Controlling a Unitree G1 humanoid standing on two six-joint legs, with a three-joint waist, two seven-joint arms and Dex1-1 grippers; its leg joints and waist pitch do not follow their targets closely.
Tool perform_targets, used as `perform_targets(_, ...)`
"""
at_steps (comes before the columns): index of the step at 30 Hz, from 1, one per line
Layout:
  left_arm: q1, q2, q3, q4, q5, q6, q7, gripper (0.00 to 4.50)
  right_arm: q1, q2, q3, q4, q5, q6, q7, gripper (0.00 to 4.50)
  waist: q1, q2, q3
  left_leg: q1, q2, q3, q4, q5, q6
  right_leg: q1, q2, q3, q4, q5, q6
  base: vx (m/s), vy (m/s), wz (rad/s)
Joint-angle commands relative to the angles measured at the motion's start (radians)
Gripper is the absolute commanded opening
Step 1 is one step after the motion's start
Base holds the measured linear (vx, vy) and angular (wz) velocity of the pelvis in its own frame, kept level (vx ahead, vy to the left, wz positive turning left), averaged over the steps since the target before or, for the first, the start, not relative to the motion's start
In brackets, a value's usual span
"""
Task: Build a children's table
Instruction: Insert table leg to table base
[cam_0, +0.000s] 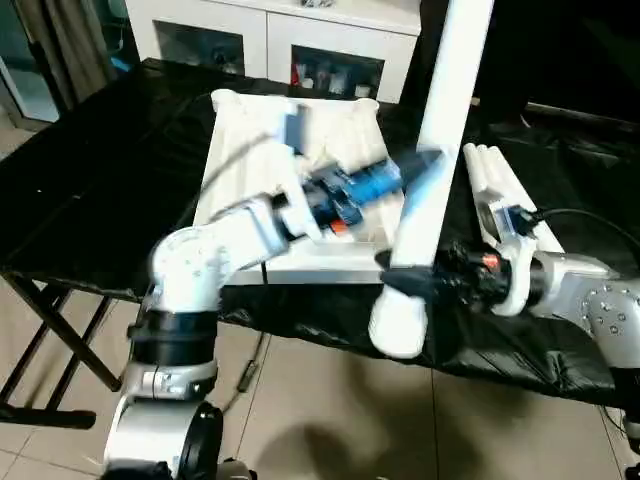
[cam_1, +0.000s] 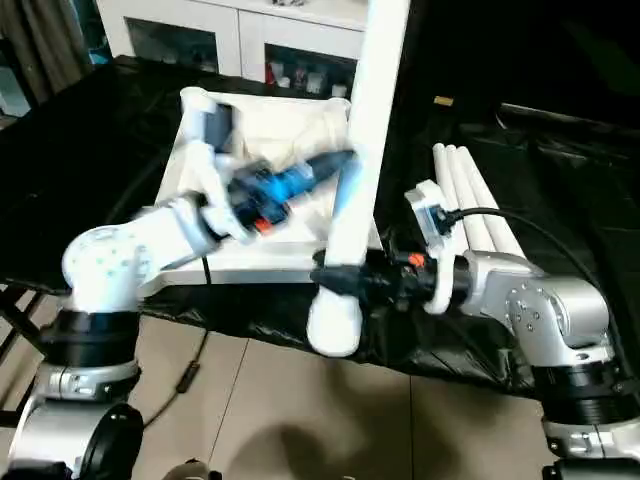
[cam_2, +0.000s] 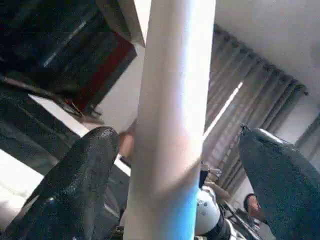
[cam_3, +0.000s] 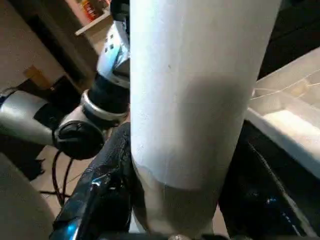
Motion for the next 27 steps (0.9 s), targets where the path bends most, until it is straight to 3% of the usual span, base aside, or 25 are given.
perform_targets(1, -0.023, -0.012, -0.02, 0.015, 0.006, 0.019, 0.023, 4.33, -0.017, -0.02, 0.005, -0.014, -0.008, -0.004, 0.018, 1.86, 0.004, -0.008, -0.068, 0.008, 0.035, -0.006, -0.063, -0.05, 0.025, 0.061, -0.076, 0.047, -0.082, -0.138, -0.18, 0.0, 0.0, 0.0)
perform_targets(4, -0.026, -0.024, -0.013, 0.015, 0.003, -0.002, 0.015, 4.33, -0.017, -0.024, 0.018, -0.015, -0.018, -0.013, 0.018, 1.86, 0.006, -0.009, -0.069, 0.007, 0.033, -0.007, -0.063, -0.044, 0.025, 0.063, -0.076, 0.047, -0.082, -0.133, -0.179, 0.0, 0.0, 0.0)
perform_targets(7, -0.036, -0.042, 0.019, 0.029, -0.025, 0.004, 0.029, 4.08, -0.018, -0.026, 0.029, -0.01, -0.032, -0.022, 0.028, 1.86, 0.005, -0.007, -0.069, 0.006, 0.033, -0.007, -0.062, -0.041, 0.025, 0.063, -0.075, 0.046, -0.08, -0.115, -0.186, 0.0, 0.0, 0.0)
perform_targets(14, -0.031, -0.036, 0.007, 0.03, -0.019, 0.012, 0.012, 3.59, -0.02, -0.02, 0.037, 0.003, -0.05, -0.034, 0.034, 1.86, 0.007, -0.007, -0.07, 0.007, 0.034, -0.008, -0.062, -0.039, 0.031, 0.063, -0.076, 0.045, -0.079, -0.108, -0.191, 0.0, 0.0, 0.0)
perform_targets(18, -0.027, -0.032, -0.008, 0.019, 0.001, 0.008, 0.011, 3.24, -0.022, -0.02, 0.041, 0.008, -0.053, -0.038, 0.032, 1.86, 0.007, -0.01, -0.07, 0.007, 0.034, -0.008, -0.062, -0.039, 0.031, 0.063, -0.076, 0.045, -0.079, -0.114, -0.189, 0.0, 0.0, 0.0)
perform_targets(21, -0.012, -0.01, -0.063, -0.006, 0.06, -0.021, -0.008, 3.07, -0.028, -0.013, 0.044, 0.028, -0.071, -0.049, 0.034, 1.86, 0.006, -0.008, -0.069, 0.008, 0.036, -0.008, -0.063, -0.041, 0.032, 0.062, -0.077, 0.046, -0.079, -0.118, -0.184, 0.0, 0.0, 0.0)
perform_targets(27, -0.016, -0.014, -0.059, 0.015, 0.091, -0.068, 0.003, 2.48, -0.033, -0.006, 0.041, 0.032, -0.074, -0.054, 0.026, 1.86, 0.006, -0.005, -0.071, 0.008, 0.036, -0.009, -0.063, -0.034, 0.03, 0.063, -0.077, 0.046, -0.076, -0.085, -0.197, 0.0, 0.0, 0.0)
